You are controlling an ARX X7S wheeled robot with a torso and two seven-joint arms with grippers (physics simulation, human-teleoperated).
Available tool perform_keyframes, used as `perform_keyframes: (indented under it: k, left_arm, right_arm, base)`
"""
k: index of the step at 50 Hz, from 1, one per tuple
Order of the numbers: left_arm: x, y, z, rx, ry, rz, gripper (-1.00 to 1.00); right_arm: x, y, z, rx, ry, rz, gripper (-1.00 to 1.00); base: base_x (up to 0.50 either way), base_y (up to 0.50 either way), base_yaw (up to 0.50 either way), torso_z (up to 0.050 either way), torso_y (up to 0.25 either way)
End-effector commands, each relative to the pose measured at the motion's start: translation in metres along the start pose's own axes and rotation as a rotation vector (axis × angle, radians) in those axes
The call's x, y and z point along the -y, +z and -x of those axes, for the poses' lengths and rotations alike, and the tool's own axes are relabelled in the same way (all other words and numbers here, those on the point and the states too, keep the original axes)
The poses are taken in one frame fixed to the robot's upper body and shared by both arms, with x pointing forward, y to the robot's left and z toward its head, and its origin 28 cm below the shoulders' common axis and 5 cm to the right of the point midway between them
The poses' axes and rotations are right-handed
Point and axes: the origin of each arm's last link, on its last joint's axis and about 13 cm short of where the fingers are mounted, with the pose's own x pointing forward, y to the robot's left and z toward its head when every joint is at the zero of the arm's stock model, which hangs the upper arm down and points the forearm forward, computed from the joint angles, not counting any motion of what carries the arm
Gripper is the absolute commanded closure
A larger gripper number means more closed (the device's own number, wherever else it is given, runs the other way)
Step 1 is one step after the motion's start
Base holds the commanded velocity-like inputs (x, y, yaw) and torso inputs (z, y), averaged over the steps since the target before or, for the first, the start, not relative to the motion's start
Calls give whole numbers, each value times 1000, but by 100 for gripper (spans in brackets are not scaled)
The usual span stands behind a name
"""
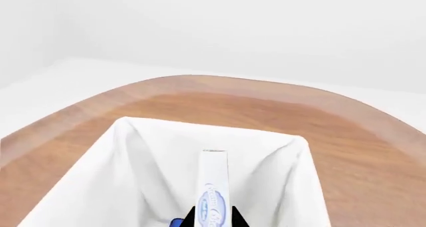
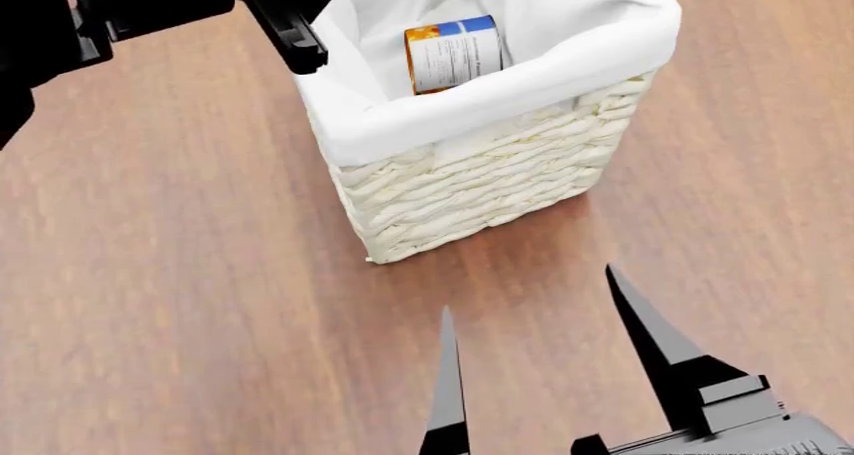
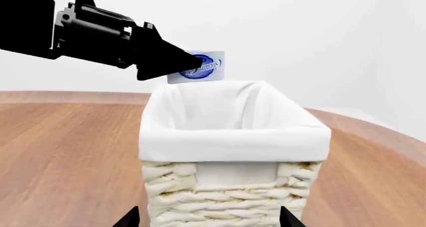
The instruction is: Pick up the alphabet soup and the cream cheese box, and put them in the basket.
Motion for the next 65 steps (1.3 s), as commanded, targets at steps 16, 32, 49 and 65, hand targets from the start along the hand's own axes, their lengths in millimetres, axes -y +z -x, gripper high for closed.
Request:
perform_keyframes:
  k: [16,32,49,65]
  left_arm:
    - [11,-11,-12,-2,-65,30,100]
    - [11,-12,-12,7,-76,43,100]
    - [11,-10,-12,25,-73,71,-100]
    - [32,-13,6,242,375,-131,-100]
  right_arm:
    - [1,1,1,-4,-3,-6,-100]
    - [1,-3,2,-6,-2,-5,-100]
    - [0,-1,3,-9,4,-7,-100]
    - [-1,-2,3,-9,-1,-17,-100]
  base:
    - [0,0,0,0,1]
    - [0,0,0,0,1]
    - [0,0,0,0,0]
    - [0,0,0,0,0]
